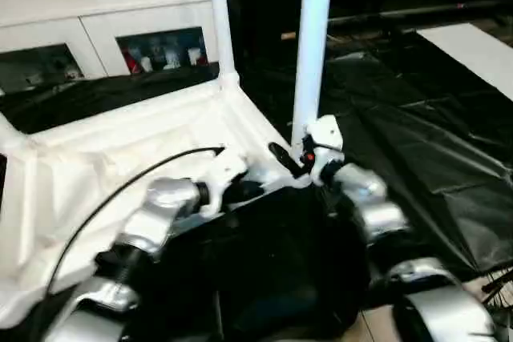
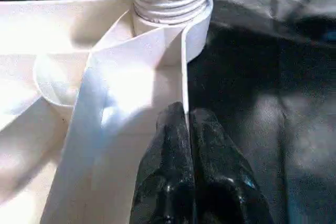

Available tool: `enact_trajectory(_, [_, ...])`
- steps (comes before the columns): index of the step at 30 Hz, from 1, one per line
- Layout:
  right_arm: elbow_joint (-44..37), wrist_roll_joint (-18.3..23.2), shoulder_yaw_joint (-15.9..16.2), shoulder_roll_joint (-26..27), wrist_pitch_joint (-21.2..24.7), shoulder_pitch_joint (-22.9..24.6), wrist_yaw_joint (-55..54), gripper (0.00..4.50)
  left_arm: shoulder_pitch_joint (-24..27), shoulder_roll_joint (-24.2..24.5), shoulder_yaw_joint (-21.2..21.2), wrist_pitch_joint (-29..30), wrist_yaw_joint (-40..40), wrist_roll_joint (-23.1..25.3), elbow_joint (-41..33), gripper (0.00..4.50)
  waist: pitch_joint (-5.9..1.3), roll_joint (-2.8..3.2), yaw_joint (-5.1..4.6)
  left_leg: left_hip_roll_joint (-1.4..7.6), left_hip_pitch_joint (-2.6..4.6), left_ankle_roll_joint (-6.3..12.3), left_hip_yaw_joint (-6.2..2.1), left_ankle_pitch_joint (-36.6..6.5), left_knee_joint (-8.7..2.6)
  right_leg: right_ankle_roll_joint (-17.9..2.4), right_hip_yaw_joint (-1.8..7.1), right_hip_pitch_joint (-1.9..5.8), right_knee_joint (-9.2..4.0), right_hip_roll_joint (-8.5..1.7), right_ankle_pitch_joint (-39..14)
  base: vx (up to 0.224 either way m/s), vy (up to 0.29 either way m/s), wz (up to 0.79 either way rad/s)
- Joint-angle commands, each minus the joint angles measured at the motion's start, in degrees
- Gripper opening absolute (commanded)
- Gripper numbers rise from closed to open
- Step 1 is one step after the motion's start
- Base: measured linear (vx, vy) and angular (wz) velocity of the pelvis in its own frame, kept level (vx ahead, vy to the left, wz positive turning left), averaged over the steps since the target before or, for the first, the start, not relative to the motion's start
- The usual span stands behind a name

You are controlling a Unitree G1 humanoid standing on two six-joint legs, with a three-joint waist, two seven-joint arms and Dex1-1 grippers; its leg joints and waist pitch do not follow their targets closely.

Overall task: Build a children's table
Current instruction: Rotate leg to tighten

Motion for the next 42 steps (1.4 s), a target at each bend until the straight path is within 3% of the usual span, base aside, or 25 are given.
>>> enact_trajectory(1, [-4.8,2.6,3.0,-3.2,1.3,3.1,13.0,3.91,2.4,2.5,0.1,-0.6,-6.5,-2.8,-2.8,0.00,-3.90,-1.03,0.48,1.56,0.03,6.80,0.00,-7.9,-2.81,-13.2,1.81,3.20,-2.89,-2.55,-6.4,0.000,0.000,0.00])
enact_trajectory(5, [-10.5,6.4,4.7,-6.7,5.3,6.1,23.3,3.91,3.7,4.7,-0.2,1.4,-11.9,-5.6,-6.2,0.00,-4.45,-1.27,1.02,1.59,-0.16,9.46,0.09,-3.3,-1.93,-15.9,1.82,3.19,-1.67,-2.32,2.3,0.000,0.000,0.00])
enact_trajectory(8, [-12.4,6.1,7.0,-9.1,5.7,8.2,28.7,3.91,4.4,6.5,-1.2,4.4,-15.6,-7.3,-9.3,0.00,-4.21,-1.11,1.45,1.69,-0.19,10.00,0.22,-3.6,-1.70,-16.3,1.82,2.79,-1.68,-2.43,1.3,0.000,0.000,0.00])
enact_trajectory(11, [-13.1,5.5,7.8,-10.1,6.0,9.2,30.6,3.91,4.7,7.1,-2.0,6.2,-17.6,-8.1,-11.3,0.00,-3.56,-0.81,1.55,1.89,0.23,6.66,0.31,-10.6,-2.37,-15.0,2.07,2.42,-2.85,-2.55,-9.0,0.000,0.000,0.00])
enact_trajectory(13, [-13.2,5.4,7.7,-10.1,6.4,9.3,30.6,3.91,4.8,7.3,-2.3,6.8,-18.3,-8.3,-11.9,0.00,-3.32,-1.00,1.43,1.82,0.10,4.97,0.27,-12.8,-2.68,-13.9,2.17,2.58,-3.11,-2.60,-12.4,0.000,0.000,0.00])
enact_trajectory(15, [-13.6,5.6,7.7,-10.2,6.9,9.4,30.8,3.91,4.7,7.5,-2.7,7.3,-18.9,-8.5,-12.3,0.00,-3.19,-0.63,1.43,1.84,0.34,3.55,0.14,-14.9,-2.95,-12.8,2.26,2.43,-3.37,-2.65,-15.6,0.000,0.000,0.00])
enact_trajectory(17, [-13.9,5.6,7.7,-10.1,7.6,9.4,30.8,3.91,4.5,7.5,-2.9,7.4,-19.1,-8.2,-12.3,0.00,-3.22,-0.74,1.25,1.75,0.42,2.69,0.09,-15.5,-3.05,-12.2,2.28,2.47,-3.55,-2.54,-15.8,0.000,0.000,0.00])
enact_trajectory(26, [-12.4,5.2,7.8,-10.4,9.5,8.5,32.0,3.74,3.3,7.7,-2.9,7.7,-19.5,-7.7,-11.1,0.00,-3.63,-0.67,1.24,1.62,0.19,3.56,0.07,-12.2,-2.63,-13.7,2.12,2.77,-2.89,-2.41,-9.5,0.000,0.000,0.00])
enact_trajectory(27, [-12.1,5.1,8.0,-10.3,9.8,8.3,32.2,3.61,2.9,7.7,-2.8,7.4,-19.3,-7.5,-10.6,0.00,-3.58,-0.98,1.25,1.60,0.13,3.82,0.08,-12.0,-2.62,-13.9,2.10,2.80,-2.83,-2.41,-9.6,0.000,0.000,0.00])
enact_trajectory(30, [-11.2,4.7,8.3,-10.0,9.8,8.1,32.1,3.35,2.8,7.9,-2.8,7.0,-19.1,-7.2,-10.2,0.00,-3.44,-1.01,1.27,1.62,0.24,3.70,0.14,-12.8,-2.67,-13.5,2.15,2.69,-3.11,-2.53,-12.1,0.000,0.000,0.00])
enact_trajectory(32, [-10.8,4.6,8.4,-9.8,9.9,8.0,32.0,3.16,2.8,8.0,-2.6,6.8,-18.8,-7.1,-10.1,0.00,-3.36,-1.49,1.23,1.64,0.27,3.43,0.16,-13.6,-2.77,-12.9,2.19,2.63,-3.32,-2.57,-14.1,0.000,0.000,0.00])
enact_trajectory(33, [-10.4,4.5,8.5,-9.7,10.1,7.8,32.1,3.16,2.8,8.1,-2.5,6.7,-18.5,-7.1,-10.0,0.00,-3.31,-1.30,1.29,1.67,0.33,3.09,0.11,-14.0,-2.84,-12.5,2.22,2.58,-3.37,-2.62,-15.3,0.000,0.000,0.00])
enact_trajectory(38, [-8.5,3.7,8.6,-9.2,9.5,6.8,31.7,2.79,2.8,8.3,-2.3,6.4,-18.3,-7.0,-9.9,0.00,-3.24,-1.56,1.16,1.70,0.31,2.53,0.04,-14.6,-2.98,-12.2,2.17,2.55,-3.41,-2.62,-15.9,0.000,0.000,0.00])
enact_trajectory(42, [-7.2,3.8,8.5,-8.7,9.4,6.1,31.6,2.75,3.2,8.6,-2.3,6.6,-17.9,-6.9,-10.6,0.00,-3.19,-1.61,1.21,1.72,0.32,2.39,0.04,-14.7,-2.98,-12.0,2.25,2.48,-3.50,-2.71,-16.7,0.000,0.000,0.00])
